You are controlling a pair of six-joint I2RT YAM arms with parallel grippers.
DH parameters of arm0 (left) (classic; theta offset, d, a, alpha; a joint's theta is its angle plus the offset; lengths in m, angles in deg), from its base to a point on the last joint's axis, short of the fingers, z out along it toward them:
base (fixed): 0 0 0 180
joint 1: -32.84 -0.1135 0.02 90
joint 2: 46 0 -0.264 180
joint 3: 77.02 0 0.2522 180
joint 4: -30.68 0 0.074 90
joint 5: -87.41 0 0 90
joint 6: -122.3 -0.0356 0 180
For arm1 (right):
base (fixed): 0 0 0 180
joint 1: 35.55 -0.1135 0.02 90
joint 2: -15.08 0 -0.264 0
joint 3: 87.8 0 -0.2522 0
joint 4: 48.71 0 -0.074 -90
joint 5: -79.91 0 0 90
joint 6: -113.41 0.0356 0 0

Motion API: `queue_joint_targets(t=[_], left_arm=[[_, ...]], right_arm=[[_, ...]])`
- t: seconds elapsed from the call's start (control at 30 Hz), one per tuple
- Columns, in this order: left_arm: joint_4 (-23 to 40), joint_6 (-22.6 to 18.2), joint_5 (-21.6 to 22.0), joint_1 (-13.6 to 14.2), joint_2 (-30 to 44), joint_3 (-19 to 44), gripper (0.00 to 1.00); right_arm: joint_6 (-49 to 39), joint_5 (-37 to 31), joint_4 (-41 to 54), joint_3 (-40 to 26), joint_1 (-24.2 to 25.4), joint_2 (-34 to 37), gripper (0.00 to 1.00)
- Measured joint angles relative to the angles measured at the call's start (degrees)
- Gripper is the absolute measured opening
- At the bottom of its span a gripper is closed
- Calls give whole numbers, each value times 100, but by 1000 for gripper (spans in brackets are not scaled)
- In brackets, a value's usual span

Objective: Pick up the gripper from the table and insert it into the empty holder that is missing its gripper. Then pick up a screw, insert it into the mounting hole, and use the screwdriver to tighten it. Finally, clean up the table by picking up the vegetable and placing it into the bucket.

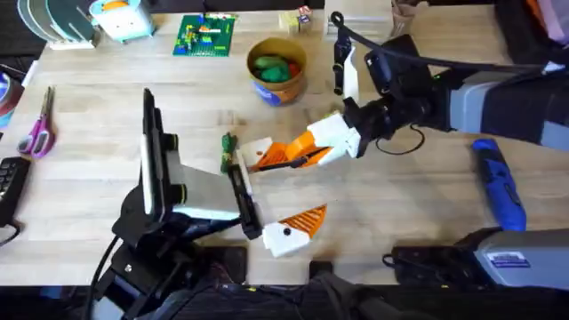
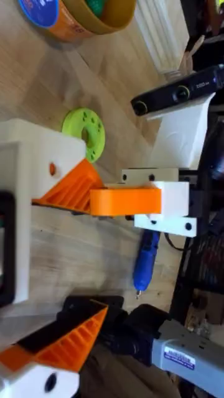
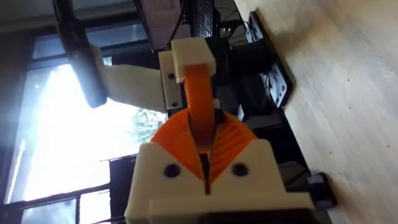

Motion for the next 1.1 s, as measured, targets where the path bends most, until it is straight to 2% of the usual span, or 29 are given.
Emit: queue_joint_targets(t=[0.13,0.37,0.7,0.83,0.97,1.1], left_arm=[[2,1,-103,0,0,0,992],[-2,-19,74,-56,0,0,992],[0,63,187,-87,0,0,992],[0,74,230,-87,0,0,992],[-2,126,275,-85,0,0,992],[-4,225,338,-81,0,0,992]], right_arm=[[232,108,-652,2,-30,183,8],[1010,27,-1602,4,-103,303,8],[1346,-225,-1749,4,-219,301,8],[1389,-250,-1756,2,-219,301,67],[1407,-272,-1764,2,-219,301,85],[1410,-329,-1767,2,-219,302,174]])
